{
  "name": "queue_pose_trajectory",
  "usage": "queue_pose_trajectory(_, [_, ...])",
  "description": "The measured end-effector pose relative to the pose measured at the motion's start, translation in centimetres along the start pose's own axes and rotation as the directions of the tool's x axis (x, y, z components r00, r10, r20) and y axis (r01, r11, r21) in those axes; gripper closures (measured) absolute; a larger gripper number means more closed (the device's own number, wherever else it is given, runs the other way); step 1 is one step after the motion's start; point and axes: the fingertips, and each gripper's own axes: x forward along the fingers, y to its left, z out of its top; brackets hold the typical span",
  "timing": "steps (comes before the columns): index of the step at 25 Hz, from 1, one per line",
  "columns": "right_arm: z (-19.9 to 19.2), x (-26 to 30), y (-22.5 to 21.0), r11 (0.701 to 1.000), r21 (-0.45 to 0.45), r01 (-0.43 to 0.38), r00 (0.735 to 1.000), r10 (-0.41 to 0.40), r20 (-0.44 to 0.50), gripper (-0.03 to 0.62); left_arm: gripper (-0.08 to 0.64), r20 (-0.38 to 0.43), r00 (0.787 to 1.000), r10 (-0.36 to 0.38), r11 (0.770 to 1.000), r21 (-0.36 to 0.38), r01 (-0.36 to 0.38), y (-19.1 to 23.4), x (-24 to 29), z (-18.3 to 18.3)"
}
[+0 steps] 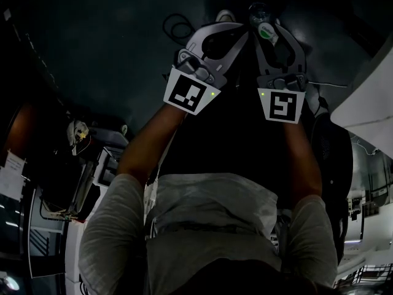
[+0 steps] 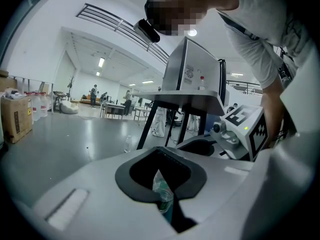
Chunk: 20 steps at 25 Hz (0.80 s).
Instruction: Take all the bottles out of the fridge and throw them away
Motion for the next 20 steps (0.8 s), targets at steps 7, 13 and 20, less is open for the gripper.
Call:
queue_pose_trajectory(7, [-1.7,1.7,-0.1,1.000,-0.009,-0.013,1.000,0.013,-0.016,0.439,0.552,-0.001,1.000,-0.007,1.000,-0.001,0.007,0.6,0.8,-1.7])
queue_pose_trajectory(13, [-2.8,2.4,-0.2,1.000,-0.007,-0.026,0.998,0.026,-0.056,0.439,0.552,-0.016,1.000,-0.007,1.000,-0.010,0.007,1.0,1.1,-2.2])
queue_pose_trajectory(20, [-1.7,2.8,-0.4,1.000,0.000,-0.006,1.000,0.006,-0.021,0.439,0.552,-0.018,1.000,-0.006,1.000,-0.001,0.006,1.5,0.9,-1.5])
